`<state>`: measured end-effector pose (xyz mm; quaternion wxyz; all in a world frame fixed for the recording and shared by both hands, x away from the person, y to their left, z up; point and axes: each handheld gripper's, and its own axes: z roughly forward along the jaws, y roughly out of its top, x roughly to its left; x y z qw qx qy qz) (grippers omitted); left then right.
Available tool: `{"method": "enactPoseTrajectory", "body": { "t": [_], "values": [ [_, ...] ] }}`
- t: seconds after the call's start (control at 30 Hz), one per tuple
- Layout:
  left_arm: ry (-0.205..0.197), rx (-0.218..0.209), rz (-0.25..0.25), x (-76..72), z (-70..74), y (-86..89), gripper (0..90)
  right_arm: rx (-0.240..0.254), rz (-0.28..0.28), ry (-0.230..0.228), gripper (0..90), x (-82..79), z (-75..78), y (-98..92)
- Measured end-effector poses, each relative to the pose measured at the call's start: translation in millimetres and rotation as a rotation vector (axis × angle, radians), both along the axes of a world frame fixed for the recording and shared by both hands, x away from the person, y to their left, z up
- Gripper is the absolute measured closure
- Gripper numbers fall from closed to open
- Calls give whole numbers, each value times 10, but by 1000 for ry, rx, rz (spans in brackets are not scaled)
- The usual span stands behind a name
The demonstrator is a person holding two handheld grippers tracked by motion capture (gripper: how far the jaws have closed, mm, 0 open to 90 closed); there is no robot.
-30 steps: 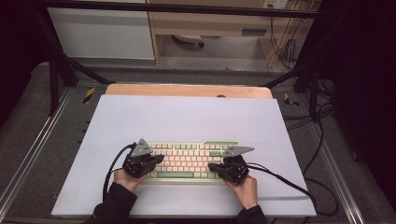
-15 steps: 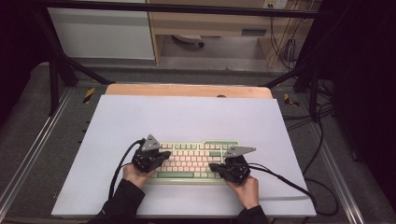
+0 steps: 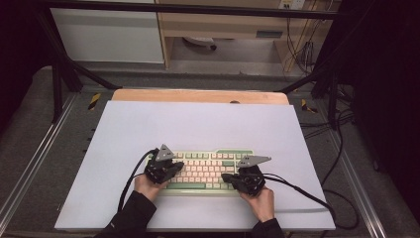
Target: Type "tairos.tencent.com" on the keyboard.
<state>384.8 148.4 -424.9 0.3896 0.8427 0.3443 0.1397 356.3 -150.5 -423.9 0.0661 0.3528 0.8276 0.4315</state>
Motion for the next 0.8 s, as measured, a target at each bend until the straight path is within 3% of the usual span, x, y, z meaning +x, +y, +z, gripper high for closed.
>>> {"method": "enactPoseTrajectory", "body": {
  "t": [0.4,0.8],
  "values": [
    [-3,15,-13,-8,-35,-35,900,-3,0,-2,900,-1,-3,0],
    [-26,-29,-27,-120,100,75,899,4,1,-9,900,-12,25,-12]
  ]
}}
